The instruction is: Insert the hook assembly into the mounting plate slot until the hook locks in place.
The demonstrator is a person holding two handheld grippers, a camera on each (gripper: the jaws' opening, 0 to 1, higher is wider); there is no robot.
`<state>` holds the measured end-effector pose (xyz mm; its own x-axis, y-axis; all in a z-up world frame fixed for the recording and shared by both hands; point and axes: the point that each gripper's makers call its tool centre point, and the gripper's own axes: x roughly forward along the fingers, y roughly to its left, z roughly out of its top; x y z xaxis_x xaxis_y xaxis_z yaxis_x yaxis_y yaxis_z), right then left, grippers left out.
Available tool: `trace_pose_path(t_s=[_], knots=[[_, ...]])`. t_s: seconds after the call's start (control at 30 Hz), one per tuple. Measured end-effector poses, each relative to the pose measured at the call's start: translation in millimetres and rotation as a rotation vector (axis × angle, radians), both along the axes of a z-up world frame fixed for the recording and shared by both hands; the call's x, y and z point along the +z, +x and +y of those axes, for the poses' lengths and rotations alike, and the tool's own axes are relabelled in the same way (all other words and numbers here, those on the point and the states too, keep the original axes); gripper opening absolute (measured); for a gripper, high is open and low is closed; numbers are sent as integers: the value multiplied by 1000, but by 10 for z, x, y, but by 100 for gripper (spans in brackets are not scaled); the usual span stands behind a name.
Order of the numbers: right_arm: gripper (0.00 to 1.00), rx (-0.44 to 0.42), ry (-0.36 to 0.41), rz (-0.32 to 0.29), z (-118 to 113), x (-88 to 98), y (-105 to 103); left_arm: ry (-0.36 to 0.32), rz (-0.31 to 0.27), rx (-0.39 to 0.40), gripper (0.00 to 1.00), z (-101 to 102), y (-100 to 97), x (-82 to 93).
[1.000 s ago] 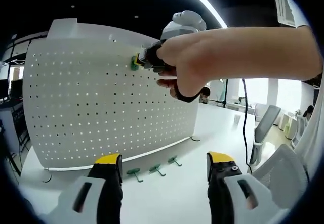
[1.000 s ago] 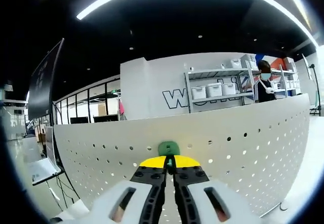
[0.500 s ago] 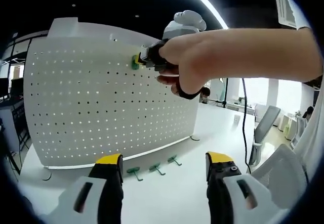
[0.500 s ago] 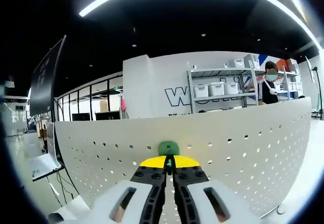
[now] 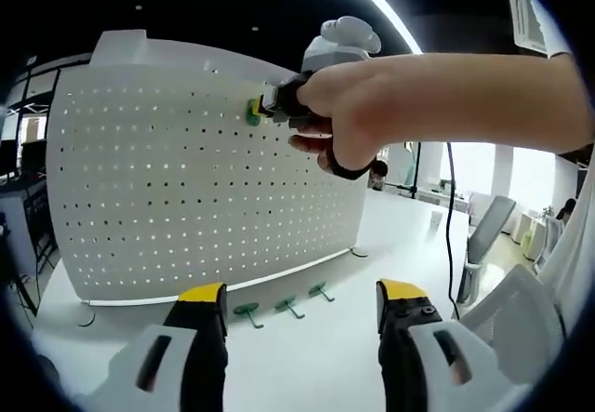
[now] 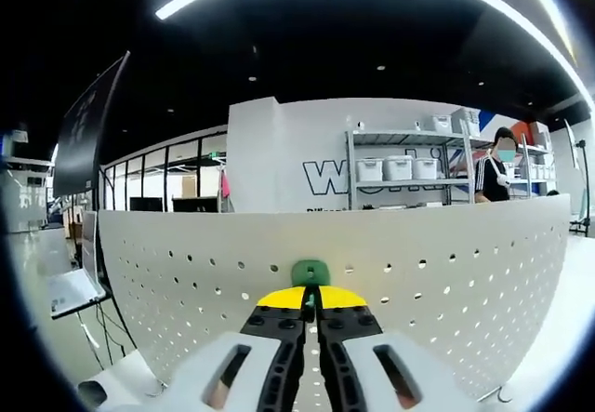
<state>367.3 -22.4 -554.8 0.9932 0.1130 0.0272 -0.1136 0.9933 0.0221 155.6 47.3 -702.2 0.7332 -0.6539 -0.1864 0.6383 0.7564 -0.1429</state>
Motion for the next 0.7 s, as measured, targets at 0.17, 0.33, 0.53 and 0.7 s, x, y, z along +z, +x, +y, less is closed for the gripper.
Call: trace_pose_path(t_s=[0.17,0.33,0.53,0.7], knots=[[1,-29,27,-2,8,-13,27,-1,3,-1,66,-5,3,0],[3,-26,64,3,-5,-26,5,1,2,-1,66,1,-1,10],[9,12,51,-3,44,-13,-23,2,4,-5,66,-10,-2,-2],[13,41,44,2,87,-5,-45,1,0,-4,66,-7,0,8]])
